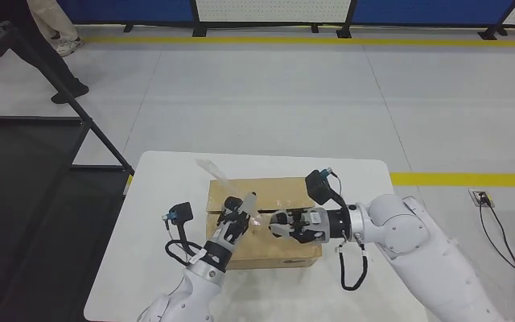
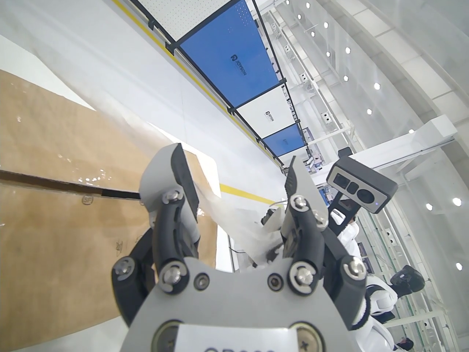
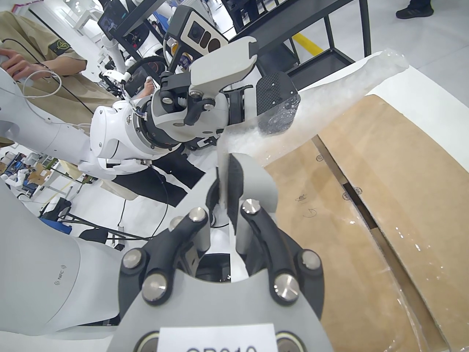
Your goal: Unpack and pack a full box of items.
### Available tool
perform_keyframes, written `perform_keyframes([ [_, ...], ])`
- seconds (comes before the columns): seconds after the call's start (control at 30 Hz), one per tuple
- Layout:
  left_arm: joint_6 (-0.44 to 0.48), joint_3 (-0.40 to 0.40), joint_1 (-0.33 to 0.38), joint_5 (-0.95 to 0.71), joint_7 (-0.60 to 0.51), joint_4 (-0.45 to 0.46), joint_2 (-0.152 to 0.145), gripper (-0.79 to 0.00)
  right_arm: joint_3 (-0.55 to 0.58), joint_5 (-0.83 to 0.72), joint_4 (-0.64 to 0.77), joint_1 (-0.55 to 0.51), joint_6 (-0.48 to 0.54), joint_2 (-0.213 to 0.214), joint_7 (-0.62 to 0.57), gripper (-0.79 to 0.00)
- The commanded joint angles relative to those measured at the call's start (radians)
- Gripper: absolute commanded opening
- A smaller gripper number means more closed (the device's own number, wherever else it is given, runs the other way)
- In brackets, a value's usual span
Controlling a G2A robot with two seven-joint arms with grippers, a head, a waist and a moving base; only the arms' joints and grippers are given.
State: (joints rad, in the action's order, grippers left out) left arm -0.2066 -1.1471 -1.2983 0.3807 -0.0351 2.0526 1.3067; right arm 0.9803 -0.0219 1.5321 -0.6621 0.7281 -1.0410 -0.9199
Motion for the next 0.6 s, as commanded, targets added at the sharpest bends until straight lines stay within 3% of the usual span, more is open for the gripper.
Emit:
perform_keyframes([
  [0.0, 0.000, 0.000, 0.000, 0.002, -0.001, 0.000, 0.001, -0.228, 0.005, -0.002, -0.001, -0.002, 0.000, 0.001, 0.003, -0.785],
  [0.57, 0.008, -0.060, -0.034, -0.014, 0.000, 0.017, 0.007, -0.222, 0.077, -0.007, -0.032, -0.018, -0.005, 0.015, 0.054, -0.785],
])
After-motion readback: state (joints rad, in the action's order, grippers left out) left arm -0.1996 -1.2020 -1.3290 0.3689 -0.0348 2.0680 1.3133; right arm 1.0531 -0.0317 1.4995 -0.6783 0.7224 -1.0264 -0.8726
